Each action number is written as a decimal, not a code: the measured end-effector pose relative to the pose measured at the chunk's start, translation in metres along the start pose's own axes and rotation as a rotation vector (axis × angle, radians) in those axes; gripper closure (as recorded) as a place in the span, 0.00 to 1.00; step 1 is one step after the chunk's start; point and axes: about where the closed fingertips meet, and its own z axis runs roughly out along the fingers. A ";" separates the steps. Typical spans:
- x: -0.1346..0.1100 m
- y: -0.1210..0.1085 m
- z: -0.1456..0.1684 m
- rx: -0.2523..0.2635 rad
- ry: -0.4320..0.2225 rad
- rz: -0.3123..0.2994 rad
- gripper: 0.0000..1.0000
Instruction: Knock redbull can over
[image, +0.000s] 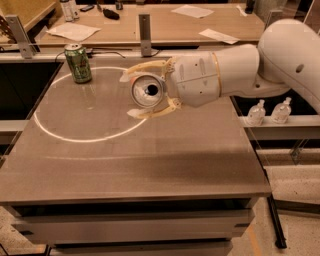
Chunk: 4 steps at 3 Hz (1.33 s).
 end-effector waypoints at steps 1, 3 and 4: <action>0.013 0.018 0.002 -0.186 0.046 -0.192 1.00; 0.042 0.064 0.018 -0.465 0.210 -0.347 1.00; 0.052 0.084 0.023 -0.547 0.299 -0.371 1.00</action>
Offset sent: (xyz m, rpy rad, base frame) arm 0.0104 -0.0049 -0.0918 -0.5946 -0.3633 0.2026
